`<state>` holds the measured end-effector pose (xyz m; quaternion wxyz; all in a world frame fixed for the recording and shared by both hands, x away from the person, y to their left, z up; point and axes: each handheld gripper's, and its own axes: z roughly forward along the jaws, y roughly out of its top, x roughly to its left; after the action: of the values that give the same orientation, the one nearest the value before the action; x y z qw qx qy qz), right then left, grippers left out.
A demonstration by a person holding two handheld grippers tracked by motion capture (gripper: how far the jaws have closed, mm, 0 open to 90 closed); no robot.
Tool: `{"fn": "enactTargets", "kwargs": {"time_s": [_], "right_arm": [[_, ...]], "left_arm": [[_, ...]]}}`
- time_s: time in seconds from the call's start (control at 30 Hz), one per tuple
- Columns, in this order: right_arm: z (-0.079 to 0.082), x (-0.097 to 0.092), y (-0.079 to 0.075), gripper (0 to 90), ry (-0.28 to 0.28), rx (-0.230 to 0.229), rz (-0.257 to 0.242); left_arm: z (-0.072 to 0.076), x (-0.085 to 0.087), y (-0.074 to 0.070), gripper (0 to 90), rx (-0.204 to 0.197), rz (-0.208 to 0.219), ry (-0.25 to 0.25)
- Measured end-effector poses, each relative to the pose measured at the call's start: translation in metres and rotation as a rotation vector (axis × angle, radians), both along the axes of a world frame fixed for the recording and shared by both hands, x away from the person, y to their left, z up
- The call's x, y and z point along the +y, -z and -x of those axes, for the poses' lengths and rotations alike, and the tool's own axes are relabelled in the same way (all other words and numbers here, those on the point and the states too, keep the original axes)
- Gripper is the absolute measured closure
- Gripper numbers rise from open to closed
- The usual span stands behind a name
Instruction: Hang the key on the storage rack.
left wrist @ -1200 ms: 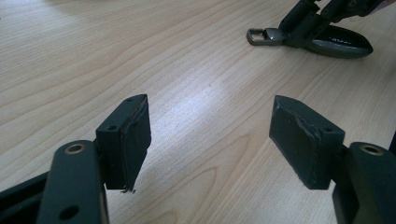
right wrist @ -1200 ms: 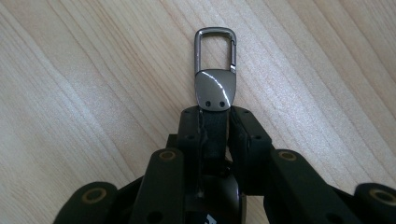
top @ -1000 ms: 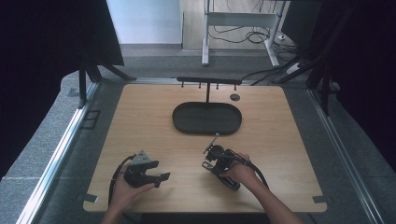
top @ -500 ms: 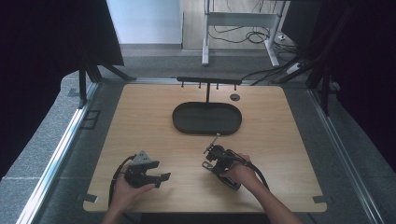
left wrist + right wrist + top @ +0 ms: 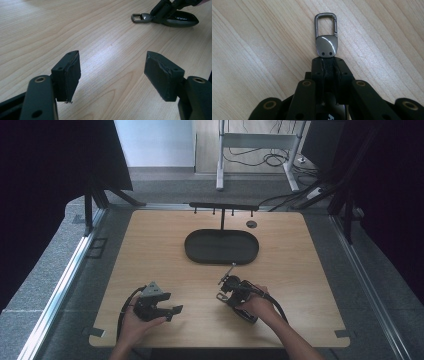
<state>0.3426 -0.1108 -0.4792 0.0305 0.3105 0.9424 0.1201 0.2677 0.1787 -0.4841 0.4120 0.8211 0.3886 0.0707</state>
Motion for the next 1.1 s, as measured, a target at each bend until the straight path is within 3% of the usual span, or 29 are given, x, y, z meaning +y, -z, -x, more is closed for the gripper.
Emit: {"fn": "enactTargets", "kwargs": {"time_s": [0.53, 1.1], "right_arm": [[0.0, -0.011, -0.005, 80.8, 0.013, -0.002, -0.062], [0.004, -0.04, -0.029, 80.9, 0.08, -0.085, -0.193]], "left_arm": [[-0.001, 0.0, 0.001, 30.0, 0.002, -0.002, 0.0], [-0.001, 0.0, 0.001, 30.0, 0.005, -0.004, 0.001]]}}
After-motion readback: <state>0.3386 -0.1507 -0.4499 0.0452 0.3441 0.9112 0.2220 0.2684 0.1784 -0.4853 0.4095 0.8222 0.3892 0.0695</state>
